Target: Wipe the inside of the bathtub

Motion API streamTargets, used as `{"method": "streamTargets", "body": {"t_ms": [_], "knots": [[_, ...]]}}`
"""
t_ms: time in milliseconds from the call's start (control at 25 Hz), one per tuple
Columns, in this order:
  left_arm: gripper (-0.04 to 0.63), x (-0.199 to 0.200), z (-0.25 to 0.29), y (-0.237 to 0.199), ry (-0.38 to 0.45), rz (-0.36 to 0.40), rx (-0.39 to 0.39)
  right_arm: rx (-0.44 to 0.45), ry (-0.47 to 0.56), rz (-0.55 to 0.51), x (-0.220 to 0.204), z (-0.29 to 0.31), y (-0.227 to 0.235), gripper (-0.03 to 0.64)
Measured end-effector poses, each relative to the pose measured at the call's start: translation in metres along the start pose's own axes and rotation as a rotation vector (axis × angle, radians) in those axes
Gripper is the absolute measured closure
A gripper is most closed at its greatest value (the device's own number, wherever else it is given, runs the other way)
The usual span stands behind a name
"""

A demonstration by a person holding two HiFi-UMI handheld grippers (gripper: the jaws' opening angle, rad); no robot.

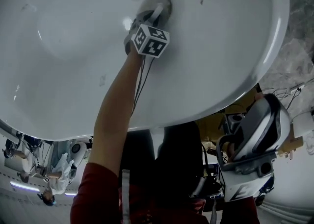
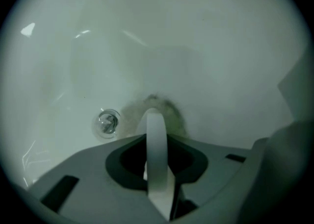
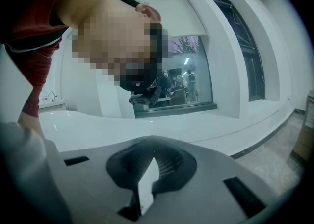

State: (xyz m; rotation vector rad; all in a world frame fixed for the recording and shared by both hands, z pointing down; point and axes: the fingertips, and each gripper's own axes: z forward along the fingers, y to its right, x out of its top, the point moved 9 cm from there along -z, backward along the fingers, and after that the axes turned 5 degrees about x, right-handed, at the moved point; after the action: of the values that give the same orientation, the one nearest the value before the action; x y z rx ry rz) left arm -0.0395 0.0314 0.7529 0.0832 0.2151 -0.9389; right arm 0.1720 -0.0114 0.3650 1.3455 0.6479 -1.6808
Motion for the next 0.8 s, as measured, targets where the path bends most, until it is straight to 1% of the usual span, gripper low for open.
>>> {"method": "streamTargets", "body": {"t_ms": [120,240,360,440,520,600,680,800], "knots": [[0.505,0.006,-0.003,0.002,-0.003,-0.023,-0.001,0.012,0.007,-0.006,0.001,0.005,-0.001,0.604],[0.505,0.011,-0.013,0.002,-0.001,-0.073,0.005,0.02,0.015,-0.014,0.003,0.007,-0.001,0.604],[0.505,0.024,-0.033,0.009,0.028,-0.112,0.008,0.013,0.031,-0.031,0.006,0.003,0.0,0.604],[0.506,0.035,-0.052,0.014,0.077,-0.116,-0.001,-0.003,0.052,-0.047,0.009,0.001,-0.001,0.604],[0.506,0.044,-0.076,0.009,0.138,-0.123,-0.015,-0.024,0.078,-0.063,0.013,0.006,-0.009,0.604],[0.506,0.053,-0.109,0.002,0.205,-0.133,-0.045,-0.047,0.109,-0.081,0.02,0.012,-0.02,0.604],[0.506,0.068,-0.146,0.002,0.278,-0.114,-0.085,-0.08,0.149,-0.113,0.03,0.016,-0.026,0.604],[0.506,0.097,-0.195,0.009,0.374,-0.065,-0.133,-0.152,0.209,-0.145,0.046,0.019,-0.023,0.606]]}}
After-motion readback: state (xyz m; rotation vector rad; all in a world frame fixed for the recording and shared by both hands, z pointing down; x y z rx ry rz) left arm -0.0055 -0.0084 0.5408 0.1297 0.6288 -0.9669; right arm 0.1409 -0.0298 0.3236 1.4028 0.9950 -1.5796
